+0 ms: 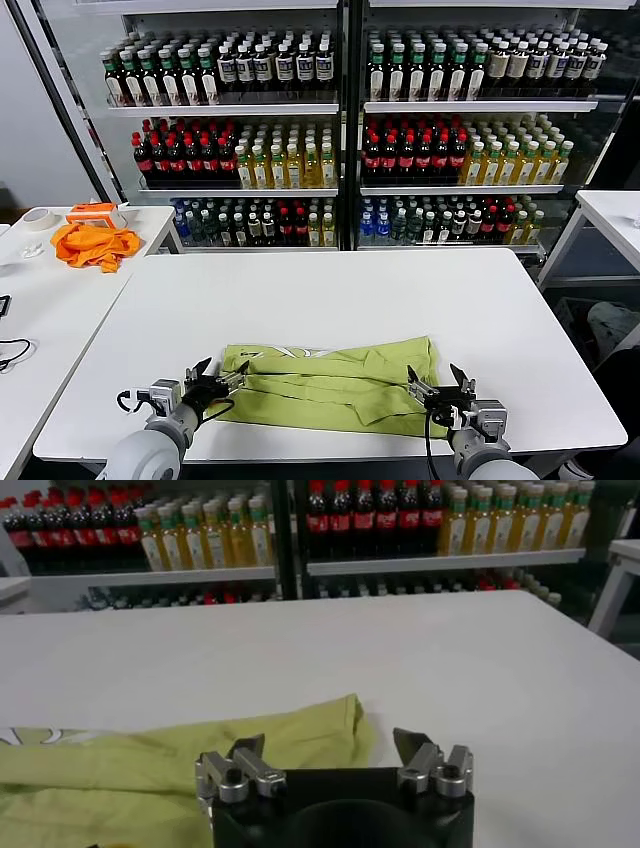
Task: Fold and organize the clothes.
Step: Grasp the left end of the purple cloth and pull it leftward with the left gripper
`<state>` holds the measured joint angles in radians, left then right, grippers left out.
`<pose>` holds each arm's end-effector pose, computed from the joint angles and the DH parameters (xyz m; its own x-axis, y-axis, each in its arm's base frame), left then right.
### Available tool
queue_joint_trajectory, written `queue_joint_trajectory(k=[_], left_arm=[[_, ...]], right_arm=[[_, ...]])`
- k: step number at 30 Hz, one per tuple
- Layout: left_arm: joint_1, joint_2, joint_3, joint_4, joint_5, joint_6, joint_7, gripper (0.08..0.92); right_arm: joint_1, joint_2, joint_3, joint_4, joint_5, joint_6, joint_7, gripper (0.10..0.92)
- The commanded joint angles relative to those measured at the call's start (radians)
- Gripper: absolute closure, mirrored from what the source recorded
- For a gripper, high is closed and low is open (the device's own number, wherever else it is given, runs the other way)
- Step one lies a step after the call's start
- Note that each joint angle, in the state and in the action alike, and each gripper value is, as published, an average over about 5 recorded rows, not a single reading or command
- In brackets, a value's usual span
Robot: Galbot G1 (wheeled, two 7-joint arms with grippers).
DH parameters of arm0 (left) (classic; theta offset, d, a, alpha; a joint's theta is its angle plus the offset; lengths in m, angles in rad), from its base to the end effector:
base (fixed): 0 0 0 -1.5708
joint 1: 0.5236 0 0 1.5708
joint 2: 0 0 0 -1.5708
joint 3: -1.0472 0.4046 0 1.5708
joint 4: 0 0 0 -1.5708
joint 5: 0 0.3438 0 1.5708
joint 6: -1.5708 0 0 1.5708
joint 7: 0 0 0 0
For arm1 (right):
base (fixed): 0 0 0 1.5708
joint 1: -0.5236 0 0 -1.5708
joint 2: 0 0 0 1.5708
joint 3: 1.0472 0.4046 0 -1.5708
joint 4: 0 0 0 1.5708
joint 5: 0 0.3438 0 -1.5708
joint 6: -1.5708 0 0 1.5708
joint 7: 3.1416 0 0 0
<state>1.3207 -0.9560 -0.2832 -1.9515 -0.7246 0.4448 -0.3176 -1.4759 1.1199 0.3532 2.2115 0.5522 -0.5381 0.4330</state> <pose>0.2256 0.0976 -0.3437 -0.8373 0.1304 0.5310 0.1146 0.9914 -0.0628 0.1641 -0.0447 -0.2944 -0.8869 -0.0389 0.4604 -0.0278 0.9991 0.0309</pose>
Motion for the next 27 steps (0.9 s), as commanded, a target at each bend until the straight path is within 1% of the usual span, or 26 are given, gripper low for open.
queue_joint_trajectory(k=[1, 2, 5, 14, 21, 24, 27], left_arm=[[0.004, -0.021, 0.035, -0.003, 0.0, 0.003, -0.097, 0.18], [0.002, -0.022, 0.036, -0.002, 0.0, 0.003, -0.095, 0.189], [-0.001, -0.025, 0.04, 0.001, -0.001, 0.001, -0.09, 0.251], [-0.001, -0.047, 0.055, -0.003, 0.014, 0.002, -0.079, 0.51], [0.002, -0.069, 0.065, -0.008, 0.096, 0.0, -0.065, 0.718], [0.011, -0.053, 0.036, -0.048, 0.178, 0.012, -0.07, 0.804], [0.026, -0.002, -0.044, -0.114, 0.258, 0.048, -0.059, 0.874]], right_arm=[[-0.019, 0.008, 0.018, 0.017, -0.009, 0.001, -0.001, 0.203], [-0.019, 0.009, 0.016, 0.016, -0.011, 0.001, 0.0, 0.203], [-0.017, 0.012, 0.012, 0.014, -0.018, 0.001, 0.0, 0.203], [-0.023, 0.013, 0.019, 0.015, -0.026, 0.0, 0.002, 0.203], [-0.026, 0.012, 0.025, 0.019, -0.027, -0.001, 0.005, 0.203], [-0.022, 0.009, 0.026, 0.022, -0.026, -0.003, 0.006, 0.203], [-0.013, 0.001, 0.03, 0.023, -0.025, -0.006, 0.005, 0.203]])
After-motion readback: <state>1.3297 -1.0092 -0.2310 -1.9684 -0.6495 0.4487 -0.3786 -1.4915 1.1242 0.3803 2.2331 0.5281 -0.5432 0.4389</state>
